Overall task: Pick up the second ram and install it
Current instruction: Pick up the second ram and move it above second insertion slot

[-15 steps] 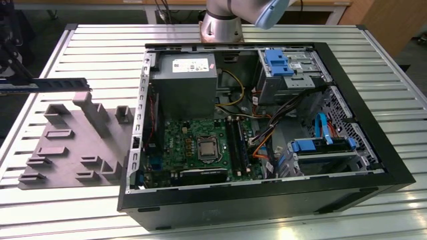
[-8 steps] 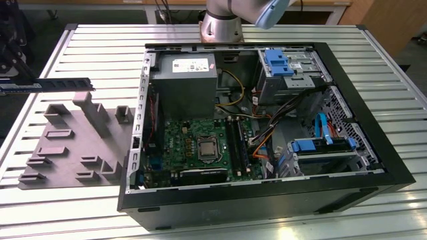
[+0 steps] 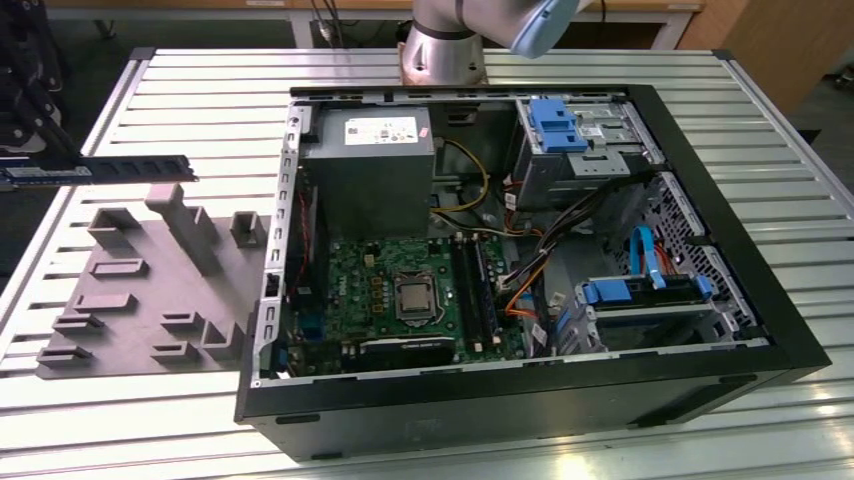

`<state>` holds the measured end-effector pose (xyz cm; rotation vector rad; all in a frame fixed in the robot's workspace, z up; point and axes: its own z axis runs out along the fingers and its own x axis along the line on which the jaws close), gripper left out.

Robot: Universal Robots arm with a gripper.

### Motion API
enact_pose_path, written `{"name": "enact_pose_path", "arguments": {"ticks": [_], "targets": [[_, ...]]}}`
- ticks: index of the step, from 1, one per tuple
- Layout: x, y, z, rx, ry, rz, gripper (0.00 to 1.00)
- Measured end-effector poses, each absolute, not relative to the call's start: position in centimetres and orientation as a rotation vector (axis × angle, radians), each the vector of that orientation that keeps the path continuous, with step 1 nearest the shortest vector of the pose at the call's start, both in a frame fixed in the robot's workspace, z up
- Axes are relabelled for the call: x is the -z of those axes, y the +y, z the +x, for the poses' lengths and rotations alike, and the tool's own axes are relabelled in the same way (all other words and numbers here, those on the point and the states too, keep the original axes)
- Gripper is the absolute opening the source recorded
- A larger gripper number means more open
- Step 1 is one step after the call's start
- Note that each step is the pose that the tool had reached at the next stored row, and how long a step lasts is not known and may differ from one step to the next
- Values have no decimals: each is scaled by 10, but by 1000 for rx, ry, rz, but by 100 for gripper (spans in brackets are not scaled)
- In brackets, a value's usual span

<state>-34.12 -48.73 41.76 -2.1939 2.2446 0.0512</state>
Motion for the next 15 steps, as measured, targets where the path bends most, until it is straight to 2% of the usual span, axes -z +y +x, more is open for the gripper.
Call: {"name": "enact_pose_path", "arguments": {"ticks": [15], "targets": [[-417,-487,-314,-51,2247,-2191,11]]}}
